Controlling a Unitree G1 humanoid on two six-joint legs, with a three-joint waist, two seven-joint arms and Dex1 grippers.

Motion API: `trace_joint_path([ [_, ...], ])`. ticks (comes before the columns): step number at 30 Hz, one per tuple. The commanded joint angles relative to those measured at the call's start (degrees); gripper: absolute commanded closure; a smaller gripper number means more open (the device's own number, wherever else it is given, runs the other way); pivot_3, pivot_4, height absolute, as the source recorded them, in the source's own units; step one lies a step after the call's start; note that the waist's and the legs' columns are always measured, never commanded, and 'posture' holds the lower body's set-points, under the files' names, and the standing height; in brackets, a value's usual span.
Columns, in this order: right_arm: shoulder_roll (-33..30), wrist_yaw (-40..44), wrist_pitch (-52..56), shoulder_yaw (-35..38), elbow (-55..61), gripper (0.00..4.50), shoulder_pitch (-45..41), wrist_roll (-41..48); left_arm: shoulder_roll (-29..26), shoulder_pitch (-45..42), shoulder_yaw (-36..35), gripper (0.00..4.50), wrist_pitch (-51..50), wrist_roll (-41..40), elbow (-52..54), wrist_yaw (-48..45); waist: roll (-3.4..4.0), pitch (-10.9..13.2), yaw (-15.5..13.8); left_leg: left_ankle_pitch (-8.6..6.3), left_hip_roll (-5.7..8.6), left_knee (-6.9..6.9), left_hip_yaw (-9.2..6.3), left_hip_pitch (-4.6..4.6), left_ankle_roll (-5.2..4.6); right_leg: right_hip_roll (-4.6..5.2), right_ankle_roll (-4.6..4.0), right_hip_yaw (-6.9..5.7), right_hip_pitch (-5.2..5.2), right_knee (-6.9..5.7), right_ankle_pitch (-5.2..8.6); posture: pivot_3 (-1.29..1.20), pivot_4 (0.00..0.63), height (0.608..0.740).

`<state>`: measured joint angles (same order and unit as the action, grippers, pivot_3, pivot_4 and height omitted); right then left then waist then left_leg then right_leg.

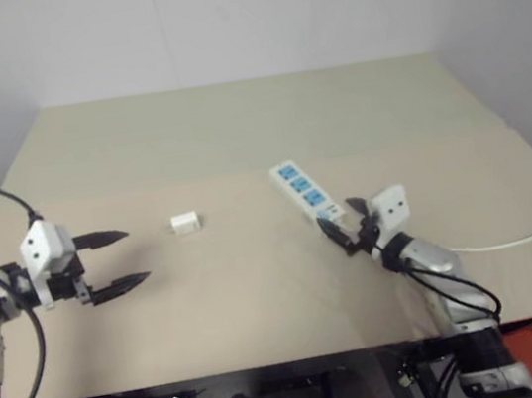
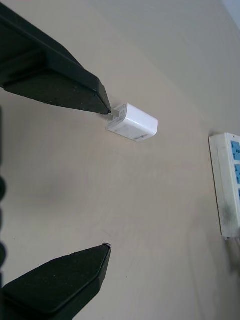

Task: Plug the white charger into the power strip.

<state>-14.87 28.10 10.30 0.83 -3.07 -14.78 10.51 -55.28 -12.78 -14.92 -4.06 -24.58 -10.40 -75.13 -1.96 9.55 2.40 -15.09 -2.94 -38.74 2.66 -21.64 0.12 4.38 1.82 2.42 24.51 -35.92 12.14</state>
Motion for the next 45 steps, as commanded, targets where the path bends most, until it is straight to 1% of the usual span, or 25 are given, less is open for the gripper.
trace_joint_path([
  [1,0.93,-0.11,-2.4,-0.34,-0.75,0.05,-1.27,0.06,-0.77,0.45,-1.39,0.0,-0.11,-0.16,2.1,0.49,0.0,0.0,0.0,0.0,0.0,0.0,0.0,0.0,0.0,0.0,0.0,0.0,0.0,-0.01,0.0,0.0,0.15,0.74],
  [9,6.01,-4.48,-6.36,-0.36,-6.83,0.05,-4.0,-1.16,-0.41,1.16,-1.28,0.0,-0.01,0.01,2.97,1.96,0.0,0.0,0.23,0.0,-0.01,0.0,-0.02,0.01,0.0,-0.01,0.0,0.01,0.01,-0.02,0.0,0.0,0.15,0.74],
  [15,6.99,-5.34,-8.15,-0.82,-10.29,0.05,-4.72,-2.19,-0.48,1.49,-1.09,0.0,-0.29,-0.18,3.63,2.38,0.0,0.0,0.22,0.0,0.0,0.0,-0.02,0.03,0.0,0.0,-0.01,0.01,-0.01,-0.03,-0.01,0.0,0.15,0.74],
  [18,6.98,-5.31,-8.9,-0.46,-11.76,0.62,-4.98,-2.27,-0.43,1.51,-1.1,0.0,-0.28,0.07,3.87,2.9,-0.01,-0.01,0.26,0.0,0.0,0.0,-0.02,0.09,0.0,-0.01,-0.01,0.01,-0.03,-0.06,-0.01,0.0,0.15,0.74],
  [19,6.8,-5.04,-9.11,-0.56,-12.0,0.94,-5.0,-2.42,-0.42,1.52,-1.1,0.0,-0.29,0.06,3.94,2.99,-0.01,-0.01,0.26,0.0,0.0,0.0,-0.02,0.1,0.0,-0.01,-0.01,0.02,-0.05,-0.06,-0.01,0.0,0.15,0.74],
  [20,6.59,-4.65,-9.35,-0.75,-12.12,1.07,-4.96,-2.57,-0.43,1.52,-1.09,0.0,-0.36,-0.01,4.01,3.04,-0.02,-0.01,0.25,0.0,0.0,0.0,-0.02,0.12,0.0,-0.01,-0.01,0.02,-0.07,-0.05,-0.01,0.0,0.15,0.74],
  [23,5.52,-2.92,-10.55,-1.81,-11.88,1.06,-4.43,-3.36,-0.43,1.45,-0.99,0.0,-0.42,-0.09,4.23,3.18,-0.02,-0.01,0.22,0.0,0.0,0.0,-0.02,0.14,0.0,0.0,-0.01,0.02,-0.11,-0.04,-0.01,0.0,0.15,0.74],
  [26,2.62,5.09,-11.45,-2.53,-9.62,1.06,-3.0,-0.25,-0.35,1.3,-1.01,0.0,-0.78,-0.44,4.85,3.31,-0.02,-0.01,0.16,0.0,0.0,0.0,-0.02,0.13,0.0,0.0,-0.01,0.01,-0.1,-0.03,-0.01,0.0,0.15,0.74],
  [32,-8.0,28.33,-11.0,-3.09,-8.1,1.06,-2.02,8.12,0.65,-0.74,-0.41,0.0,-2.17,-1.3,6.05,4.13,-0.03,0.0,0.05,-0.01,0.0,0.01,-0.01,0.09,-0.01,0.01,0.0,0.0,-0.1,0.03,-0.01,0.0,0.15,0.74],
  [34,-10.4,35.76,-9.64,-3.62,-9.18,1.06,-3.13,10.71,3.02,-3.26,1.59,0.0,-1.97,4.09,7.53,12.05,-0.03,0.01,-0.09,0.0,0.01,-0.01,-0.01,0.13,-0.01,0.0,0.01,0.0,-0.13,0.02,0.0,0.0,0.15,0.74],
  [35,-11.05,39.04,-8.91,-4.06,-10.03,1.06,-3.99,11.71,3.83,-5.47,3.04,0.0,-5.71,5.81,8.8,16.08,-0.04,0.02,-0.32,0.0,0.0,-0.02,-0.04,0.15,-0.01,-0.01,0.01,-0.02,-0.17,0.01,0.0,0.0,0.15,0.74],
  [37,-11.38,44.25,-8.13,-5.31,-12.29,1.06,-5.97,12.41,5.0,-9.62,5.51,0.0,-10.76,8.24,10.77,20.72,-0.12,0.06,-0.32,0.0,0.0,-0.03,-0.07,0.25,-0.01,-0.04,0.02,-0.03,-0.28,0.01,0.0,0.0,0.15,0.74],
  [38,-11.2,46.11,-7.91,-5.98,-13.53,1.06,-6.93,12.32,5.39,-11.19,6.43,0.0,-11.71,9.07,11.24,21.73,-0.12,0.06,-0.22,0.0,0.0,-0.06,-0.1,0.24,0.0,-0.06,0.03,-0.02,-0.29,0.0,-0.01,0.0,0.15,0.74],
  [40,-10.27,48.11,-9.73,-8.34,-16.99,1.06,-9.18,9.74,4.37,-16.22,9.71,0.0,-17.58,9.5,10.8,20.44,-0.13,0.07,0.21,0.0,0.02,-0.06,-0.1,0.23,-0.01,-0.07,0.03,0.02,-0.26,0.0,-0.02,0.0,0.15,0.74],
  [42,-8.5,48.83,-10.36,-10.39,-20.18,1.06,-11.86,7.94,2.88,-23.85,15.43,0.0,-24.98,11.79,8.35,17.69,-0.16,0.09,0.27,0.0,0.02,-0.04,-0.1,0.2,-0.01,-0.09,0.02,0.03,-0.21,0.01,-0.02,0.0,0.15,0.74],
  [44,-6.82,48.64,-10.9,-11.87,-22.34,1.06,-14.13,6.24,1.34,-30.86,22.84,0.0,-25.24,16.95,4.67,12.48,-0.16,0.09,0.48,0.0,0.02,-0.04,-0.15,0.2,-0.01,-0.15,0.02,0.04,-0.19,-0.02,-0.02,0.0,0.15,0.74],
  [45,-6.07,48.81,-10.56,-12.38,-23.2,1.06,-15.15,5.81,0.81,-34.06,26.76,0.0,-23.15,20.32,2.39,9.71,-0.16,0.09,0.51,0.0,0.02,-0.03,-0.16,0.22,-0.01,-0.17,0.02,0.04,-0.19,-0.04,-0.02,0.0,0.15,0.74],
])
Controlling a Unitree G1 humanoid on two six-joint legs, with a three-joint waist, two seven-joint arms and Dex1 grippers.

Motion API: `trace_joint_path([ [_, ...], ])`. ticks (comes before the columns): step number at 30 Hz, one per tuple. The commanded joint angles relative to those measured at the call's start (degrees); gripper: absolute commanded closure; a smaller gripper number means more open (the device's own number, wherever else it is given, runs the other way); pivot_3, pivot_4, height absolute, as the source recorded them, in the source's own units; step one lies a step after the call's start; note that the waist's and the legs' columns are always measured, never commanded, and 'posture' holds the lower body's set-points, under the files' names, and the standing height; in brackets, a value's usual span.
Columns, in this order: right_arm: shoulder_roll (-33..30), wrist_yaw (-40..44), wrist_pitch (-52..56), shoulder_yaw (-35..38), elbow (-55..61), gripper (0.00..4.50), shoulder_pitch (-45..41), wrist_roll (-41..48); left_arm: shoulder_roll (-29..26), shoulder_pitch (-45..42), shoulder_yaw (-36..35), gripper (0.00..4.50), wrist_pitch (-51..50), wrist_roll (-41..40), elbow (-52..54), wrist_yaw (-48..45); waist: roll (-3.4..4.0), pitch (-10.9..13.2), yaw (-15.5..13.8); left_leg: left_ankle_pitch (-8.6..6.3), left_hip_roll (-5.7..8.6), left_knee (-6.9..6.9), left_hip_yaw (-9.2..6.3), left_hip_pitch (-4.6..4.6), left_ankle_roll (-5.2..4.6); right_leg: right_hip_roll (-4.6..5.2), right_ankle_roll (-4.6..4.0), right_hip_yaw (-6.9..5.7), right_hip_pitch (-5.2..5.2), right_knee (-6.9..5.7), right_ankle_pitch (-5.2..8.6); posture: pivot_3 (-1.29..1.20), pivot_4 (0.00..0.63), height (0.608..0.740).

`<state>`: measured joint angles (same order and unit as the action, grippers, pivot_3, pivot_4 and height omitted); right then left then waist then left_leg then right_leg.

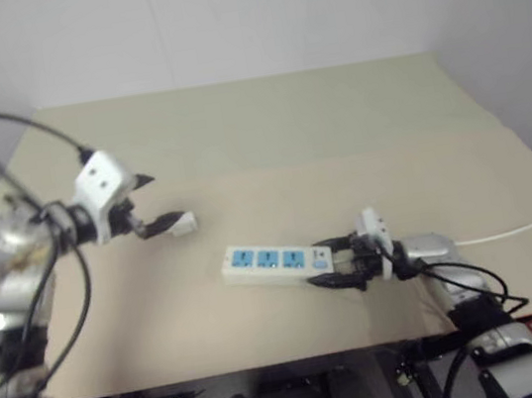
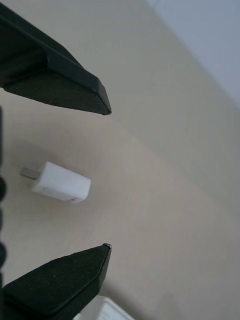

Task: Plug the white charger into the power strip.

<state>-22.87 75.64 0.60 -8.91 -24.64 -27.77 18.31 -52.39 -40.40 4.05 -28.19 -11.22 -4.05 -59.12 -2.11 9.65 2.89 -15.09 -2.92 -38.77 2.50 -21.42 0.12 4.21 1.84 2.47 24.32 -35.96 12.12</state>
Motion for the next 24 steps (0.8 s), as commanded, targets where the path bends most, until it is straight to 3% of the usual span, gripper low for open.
trace_joint_path([
  [1,2.53,1.56,-0.2,-3.18,-2.11,1.06,-2.97,-2.31,-2.22,-10.03,11.78,0.0,4.16,10.63,-7.02,-9.27,0.02,0.0,0.12,0.0,0.0,0.02,-0.01,0.01,0.0,-0.03,-0.01,0.0,0.0,-0.01,0.01,0.0,0.15,0.74],
  [5,4.17,1.55,1.56,-4.21,-3.56,1.06,-4.4,-3.35,2.15,-24.91,24.84,0.0,8.58,22.41,-23.4,-19.08,0.03,0.02,-0.36,0.0,0.0,0.02,-0.02,-0.02,0.0,-0.07,-0.04,-0.01,0.02,-0.02,0.02,0.0,0.15,0.74],
  [8,4.82,0.65,1.21,-4.17,-4.02,1.06,-3.97,-4.01,6.92,-31.84,29.93,0.0,12.36,28.19,-34.31,-21.57,0.04,0.02,-0.31,0.0,0.0,-0.01,-0.01,-0.11,-0.01,-0.06,-0.04,0.01,0.06,0.01,0.02,0.0,0.15,0.74],
  [11,4.54,-0.1,1.64,-4.09,-2.55,1.06,-2.27,-4.01,13.16,-36.81,31.46,0.0,16.81,30.59,-46.27,-22.24,0.03,0.02,-0.27,0.0,0.0,-0.02,-0.04,-0.18,-0.02,-0.05,-0.03,-0.01,0.11,0.05,0.02,0.0,0.15,0.74],
  [16,3.88,-1.5,1.97,-4.22,0.23,1.06,0.32,-4.31,18.8,-41.11,31.1,0.0,22.9,32.97,-59.24,-23.49,0.03,0.02,-0.22,-0.01,0.01,-0.04,-0.08,-0.35,-0.02,-0.03,-0.03,-0.01,0.21,0.03,0.02,0.0,0.15,0.74],
  [24,4.1,-4.85,3.07,-4.04,3.43,1.06,2.92,-4.32,24.19,-43.18,32.22,0.0,27.17,39.79,-68.72,-18.11,0.01,0.02,-0.38,-0.02,0.06,-0.13,-0.14,-0.46,-0.04,0.04,0.02,-0.07,0.21,0.03,0.02,0.0,0.15,0.74],
])
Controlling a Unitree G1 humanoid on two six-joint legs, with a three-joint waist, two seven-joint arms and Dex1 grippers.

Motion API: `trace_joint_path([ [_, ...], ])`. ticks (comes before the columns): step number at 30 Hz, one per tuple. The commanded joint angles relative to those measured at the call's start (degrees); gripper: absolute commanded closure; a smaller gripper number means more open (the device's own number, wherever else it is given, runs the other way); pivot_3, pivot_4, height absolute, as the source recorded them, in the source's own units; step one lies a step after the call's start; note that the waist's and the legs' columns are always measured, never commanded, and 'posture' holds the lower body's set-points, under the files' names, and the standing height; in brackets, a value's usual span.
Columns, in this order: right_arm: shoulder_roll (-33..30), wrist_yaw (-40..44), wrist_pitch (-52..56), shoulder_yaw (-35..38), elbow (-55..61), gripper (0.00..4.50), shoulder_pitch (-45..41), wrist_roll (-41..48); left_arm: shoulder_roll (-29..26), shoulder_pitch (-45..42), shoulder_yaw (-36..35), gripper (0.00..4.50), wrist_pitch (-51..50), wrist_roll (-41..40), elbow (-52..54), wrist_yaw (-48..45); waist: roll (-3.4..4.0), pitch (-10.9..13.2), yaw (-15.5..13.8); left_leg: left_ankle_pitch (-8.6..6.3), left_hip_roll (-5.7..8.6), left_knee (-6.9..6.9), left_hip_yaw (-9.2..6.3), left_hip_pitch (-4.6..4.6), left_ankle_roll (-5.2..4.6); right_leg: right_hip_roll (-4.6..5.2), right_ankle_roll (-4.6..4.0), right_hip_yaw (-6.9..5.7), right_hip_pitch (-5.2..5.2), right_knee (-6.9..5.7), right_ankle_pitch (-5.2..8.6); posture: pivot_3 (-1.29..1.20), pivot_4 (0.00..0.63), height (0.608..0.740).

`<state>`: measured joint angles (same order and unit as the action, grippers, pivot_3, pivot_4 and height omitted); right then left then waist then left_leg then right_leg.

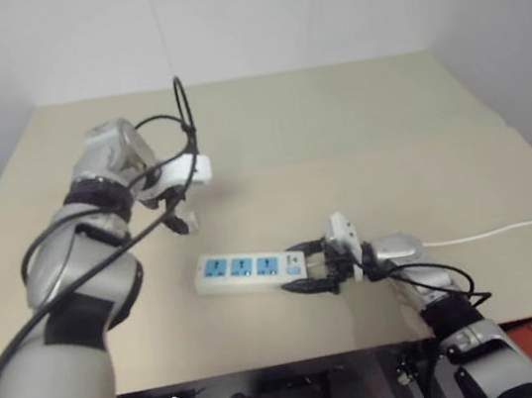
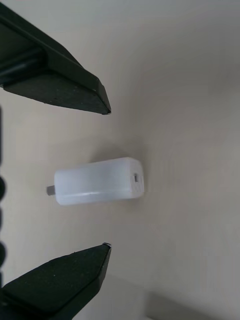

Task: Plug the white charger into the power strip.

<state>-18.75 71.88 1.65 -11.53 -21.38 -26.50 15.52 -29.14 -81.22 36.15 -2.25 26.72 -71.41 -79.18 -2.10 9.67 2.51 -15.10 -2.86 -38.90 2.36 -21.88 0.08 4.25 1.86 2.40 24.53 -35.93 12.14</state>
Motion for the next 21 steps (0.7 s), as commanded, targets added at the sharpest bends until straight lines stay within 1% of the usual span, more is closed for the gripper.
trace_joint_path([
  [1,0.05,-1.42,2.17,-1.44,0.43,1.06,1.78,-1.54,1.29,-2.4,0.18,0.0,1.48,2.54,-1.84,2.59,0.0,0.0,-0.01,0.0,0.0,-0.02,-0.01,0.0,0.0,0.0,0.0,0.0,0.0,-0.01,0.0,0.0,0.15,0.74],
  [11,0.43,-4.47,3.08,-1.66,3.56,1.06,4.28,-1.44,6.05,-3.24,-0.4,0.0,1.37,6.19,-4.81,5.67,-0.01,0.01,0.03,0.0,0.02,-0.03,-0.07,0.0,0.0,0.0,0.01,-0.02,0.0,-0.07,0.0,0.0,0.15,0.74],
  [21,0.17,-6.38,3.91,-1.67,5.96,1.06,6.1,-1.23,7.34,-2.55,-0.31,0.0,1.11,8.82,-6.04,6.95,-0.01,0.0,0.01,0.0,0.03,-0.03,-0.1,-0.02,0.0,0.0,0.01,-0.03,-0.01,-0.06,0.0,0.0,0.15,0.74],
])
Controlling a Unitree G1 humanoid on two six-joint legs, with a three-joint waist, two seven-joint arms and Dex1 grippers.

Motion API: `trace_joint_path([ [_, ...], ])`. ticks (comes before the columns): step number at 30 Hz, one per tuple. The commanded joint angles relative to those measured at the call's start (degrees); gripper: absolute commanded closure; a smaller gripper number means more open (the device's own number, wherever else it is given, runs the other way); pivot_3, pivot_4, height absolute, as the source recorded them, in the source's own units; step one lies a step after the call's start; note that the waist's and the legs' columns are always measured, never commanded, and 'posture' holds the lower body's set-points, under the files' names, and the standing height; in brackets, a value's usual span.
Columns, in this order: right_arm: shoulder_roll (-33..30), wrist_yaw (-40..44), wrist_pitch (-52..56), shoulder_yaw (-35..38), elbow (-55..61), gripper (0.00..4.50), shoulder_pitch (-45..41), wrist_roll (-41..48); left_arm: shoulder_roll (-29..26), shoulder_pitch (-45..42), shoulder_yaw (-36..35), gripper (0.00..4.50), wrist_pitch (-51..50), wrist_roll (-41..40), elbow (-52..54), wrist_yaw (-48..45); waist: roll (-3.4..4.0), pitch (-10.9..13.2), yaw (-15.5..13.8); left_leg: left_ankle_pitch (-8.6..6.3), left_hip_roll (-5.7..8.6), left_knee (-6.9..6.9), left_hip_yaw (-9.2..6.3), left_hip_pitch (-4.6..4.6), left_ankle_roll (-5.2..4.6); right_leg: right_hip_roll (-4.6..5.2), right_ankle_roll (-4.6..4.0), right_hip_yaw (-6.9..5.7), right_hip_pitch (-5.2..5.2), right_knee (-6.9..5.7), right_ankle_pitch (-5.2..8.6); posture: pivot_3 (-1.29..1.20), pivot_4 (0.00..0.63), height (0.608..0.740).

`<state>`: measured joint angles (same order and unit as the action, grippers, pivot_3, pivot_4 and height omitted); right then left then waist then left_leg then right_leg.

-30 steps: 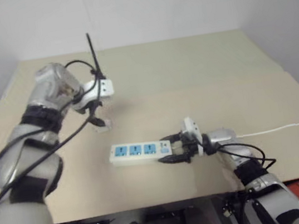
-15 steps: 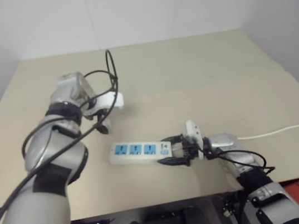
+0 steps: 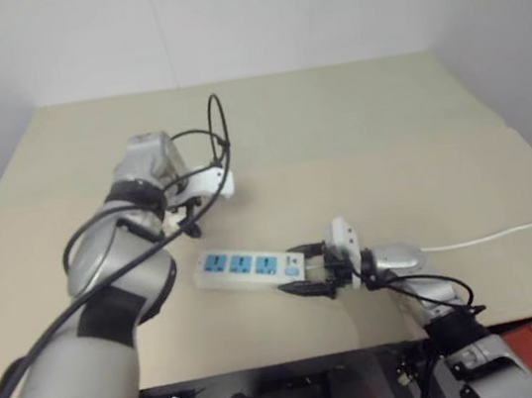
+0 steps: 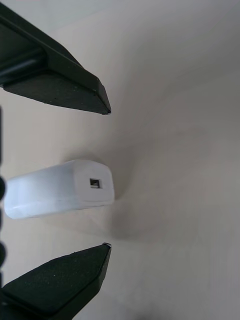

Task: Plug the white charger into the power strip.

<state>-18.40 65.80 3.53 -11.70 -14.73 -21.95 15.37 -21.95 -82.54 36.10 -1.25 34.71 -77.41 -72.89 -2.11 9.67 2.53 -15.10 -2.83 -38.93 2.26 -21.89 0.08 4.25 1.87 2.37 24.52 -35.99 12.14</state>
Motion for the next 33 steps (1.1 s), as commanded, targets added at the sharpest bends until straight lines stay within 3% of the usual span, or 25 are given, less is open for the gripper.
trace_joint_path([
  [1,-0.22,-0.38,2.1,-1.49,-0.55,1.06,1.62,-1.06,0.2,-1.12,-0.16,0.0,0.14,1.09,-0.08,0.84,0.0,0.0,-0.02,0.0,0.0,0.0,0.0,0.0,0.0,0.0,0.0,0.0,0.0,-0.01,0.0,0.0,0.15,0.74],
  [5,-0.25,-0.59,2.25,-1.47,-0.44,1.06,1.64,-1.06,0.45,-0.84,-0.04,0.0,0.17,2.07,-0.22,0.97,0.0,0.0,-0.02,0.0,0.0,0.0,-0.01,0.0,0.0,0.0,0.0,0.0,0.0,-0.01,0.0,0.0,0.15,0.74],
  [8,-0.13,-0.82,2.35,-1.48,-0.59,1.06,1.47,-1.12,0.56,-0.75,0.16,0.55,-0.08,2.72,-0.33,1.13,0.0,0.0,-0.02,0.0,0.0,0.0,-0.01,0.0,0.0,0.0,0.0,0.0,0.0,-0.01,0.0,0.0,0.15,0.74],
  [16,0.12,-1.16,2.43,-1.69,-0.68,1.06,1.36,-1.17,0.57,-0.45,0.0,3.03,-0.38,3.18,-0.55,0.59,0.0,0.0,-0.01,0.0,0.0,-0.01,-0.01,0.01,0.0,0.0,0.0,-0.01,0.0,-0.01,0.0,0.0,0.15,0.74],
  [18,0.19,-1.23,2.41,-1.68,-0.89,1.06,1.19,-1.19,0.52,-0.38,-0.72,3.47,-0.71,2.55,-0.68,-0.16,0.0,0.0,0.02,0.0,0.0,0.0,-0.01,0.05,0.0,0.0,0.0,0.0,-0.05,-0.02,0.0,0.0,0.15,0.74],
  [26,-0.18,-0.88,2.3,-1.55,-0.99,1.06,1.09,-1.05,-1.48,-2.49,-6.21,3.47,3.38,-2.4,1.05,-2.11,0.0,0.0,0.08,0.0,0.0,-0.01,-0.01,0.06,0.0,0.0,-0.01,0.0,-0.05,-0.03,0.0,0.0,0.15,0.74],
  [31,-0.69,0.3,2.11,-1.5,-1.04,1.06,1.14,-0.8,-3.55,-5.87,-16.45,3.47,2.74,-12.21,3.53,-7.83,-0.01,0.0,0.04,0.0,0.0,-0.04,-0.04,0.01,0.0,0.0,0.0,-0.03,-0.04,-0.03,0.0,0.0,0.15,0.74],
  [33,-0.95,1.15,1.97,-1.66,-1.41,1.06,0.86,-0.86,-4.73,-5.81,-24.02,3.47,-1.43,-20.48,6.09,-12.87,-0.01,0.0,0.09,0.0,0.0,-0.04,-0.05,0.0,0.0,0.01,0.0,-0.05,-0.04,-0.01,0.0,0.0,0.15,0.74],
])
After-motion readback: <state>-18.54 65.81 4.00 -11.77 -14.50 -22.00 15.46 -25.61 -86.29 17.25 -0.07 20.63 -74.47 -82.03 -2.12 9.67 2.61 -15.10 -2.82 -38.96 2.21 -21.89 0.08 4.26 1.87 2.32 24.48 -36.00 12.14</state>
